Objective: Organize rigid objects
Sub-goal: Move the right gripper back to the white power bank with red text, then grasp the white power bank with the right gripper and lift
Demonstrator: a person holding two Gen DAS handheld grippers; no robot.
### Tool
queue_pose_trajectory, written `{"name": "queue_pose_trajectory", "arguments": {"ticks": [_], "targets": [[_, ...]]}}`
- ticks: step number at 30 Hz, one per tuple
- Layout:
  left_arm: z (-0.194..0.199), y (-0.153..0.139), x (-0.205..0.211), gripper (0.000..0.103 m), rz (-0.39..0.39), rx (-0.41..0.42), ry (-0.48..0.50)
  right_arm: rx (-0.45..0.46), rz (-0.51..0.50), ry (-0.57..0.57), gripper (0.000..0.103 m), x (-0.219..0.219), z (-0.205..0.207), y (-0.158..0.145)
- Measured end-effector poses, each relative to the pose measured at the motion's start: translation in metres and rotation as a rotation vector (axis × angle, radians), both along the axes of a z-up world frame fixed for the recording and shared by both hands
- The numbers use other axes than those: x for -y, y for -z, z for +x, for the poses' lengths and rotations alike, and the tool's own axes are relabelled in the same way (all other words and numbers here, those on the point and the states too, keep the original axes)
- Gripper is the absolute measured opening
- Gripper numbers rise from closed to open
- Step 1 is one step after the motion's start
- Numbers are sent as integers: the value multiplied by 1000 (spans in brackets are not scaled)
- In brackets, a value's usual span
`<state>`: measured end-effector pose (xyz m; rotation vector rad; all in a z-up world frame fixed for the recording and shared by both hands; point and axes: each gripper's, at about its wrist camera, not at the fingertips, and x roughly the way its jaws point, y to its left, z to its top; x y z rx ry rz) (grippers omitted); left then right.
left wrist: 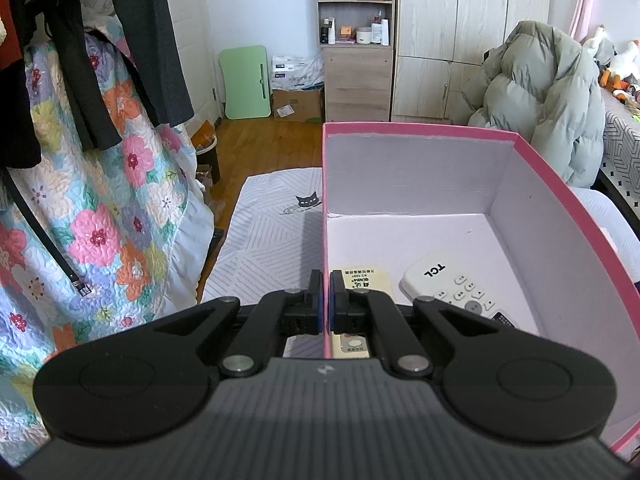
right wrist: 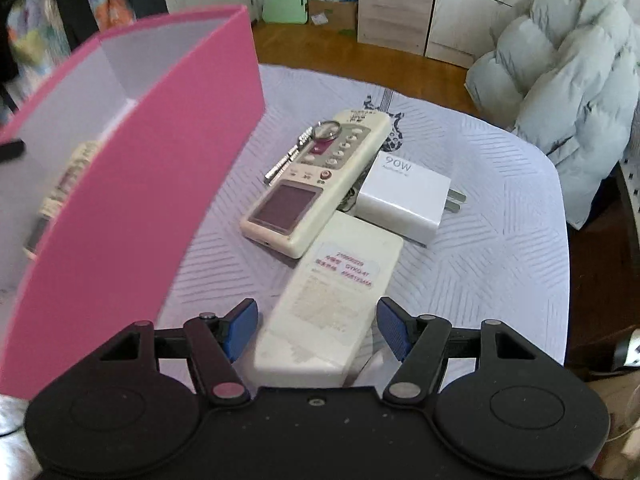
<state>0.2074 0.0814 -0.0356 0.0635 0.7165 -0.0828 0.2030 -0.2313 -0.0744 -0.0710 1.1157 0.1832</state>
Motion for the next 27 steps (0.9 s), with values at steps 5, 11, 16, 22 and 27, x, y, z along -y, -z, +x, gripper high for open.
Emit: {"name": "queue_pose_trajectory", "arguments": {"ticks": [5,11,16,22,27], "targets": [[0,-1,1,2,3,2,3,45,17,92,82,1,13,13],[-1,-1,2,3,17,4,17,34,113,134,65,15,7,0],[0,-1,0,3,3,5,15,60,22,91,68,-5,-1,6],[0,-1,0,3,7,7,13,88,69,145,64,4,-1,4],[1,-1,-2,3,-2,7,14,114,182,165,63,12,-14,-18]]}}
